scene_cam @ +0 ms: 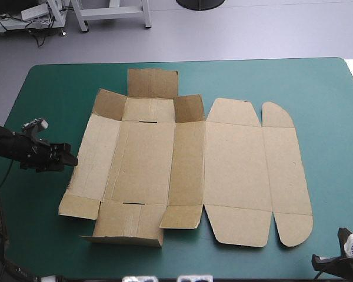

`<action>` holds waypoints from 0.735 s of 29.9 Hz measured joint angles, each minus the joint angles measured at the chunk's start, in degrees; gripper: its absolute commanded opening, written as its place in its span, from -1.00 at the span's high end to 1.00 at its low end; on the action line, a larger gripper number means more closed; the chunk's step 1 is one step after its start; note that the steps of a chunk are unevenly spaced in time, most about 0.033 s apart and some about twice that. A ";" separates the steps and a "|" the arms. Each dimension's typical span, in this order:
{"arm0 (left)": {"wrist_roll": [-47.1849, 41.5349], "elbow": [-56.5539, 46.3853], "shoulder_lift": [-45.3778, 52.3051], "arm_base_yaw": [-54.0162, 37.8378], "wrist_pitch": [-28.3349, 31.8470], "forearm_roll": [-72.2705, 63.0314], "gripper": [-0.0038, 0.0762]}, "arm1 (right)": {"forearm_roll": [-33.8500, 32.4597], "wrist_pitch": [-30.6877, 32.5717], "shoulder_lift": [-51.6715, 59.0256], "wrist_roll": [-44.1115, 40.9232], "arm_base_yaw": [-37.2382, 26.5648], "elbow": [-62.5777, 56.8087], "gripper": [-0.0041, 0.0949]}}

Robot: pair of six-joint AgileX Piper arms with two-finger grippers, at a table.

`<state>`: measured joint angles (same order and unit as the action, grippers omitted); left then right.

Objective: Fold the box

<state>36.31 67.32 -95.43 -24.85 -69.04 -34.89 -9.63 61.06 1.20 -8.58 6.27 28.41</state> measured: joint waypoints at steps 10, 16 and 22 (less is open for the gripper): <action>-3.35 -2.49 -1.52 3.68 0.02 3.58 -0.09 | 0.00 0.05 0.00 0.00 0.00 0.00 0.95; -2.97 -5.44 -1.52 4.23 0.20 -1.14 -0.09 | 0.00 0.05 0.00 0.00 0.00 0.00 0.95; -2.21 -7.26 -1.52 6.10 0.61 -6.77 -0.08 | -0.16 0.05 0.00 0.00 0.00 0.00 0.95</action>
<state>34.10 60.05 -96.95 -18.75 -68.42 -41.66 -9.79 61.11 1.20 -8.58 6.27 28.41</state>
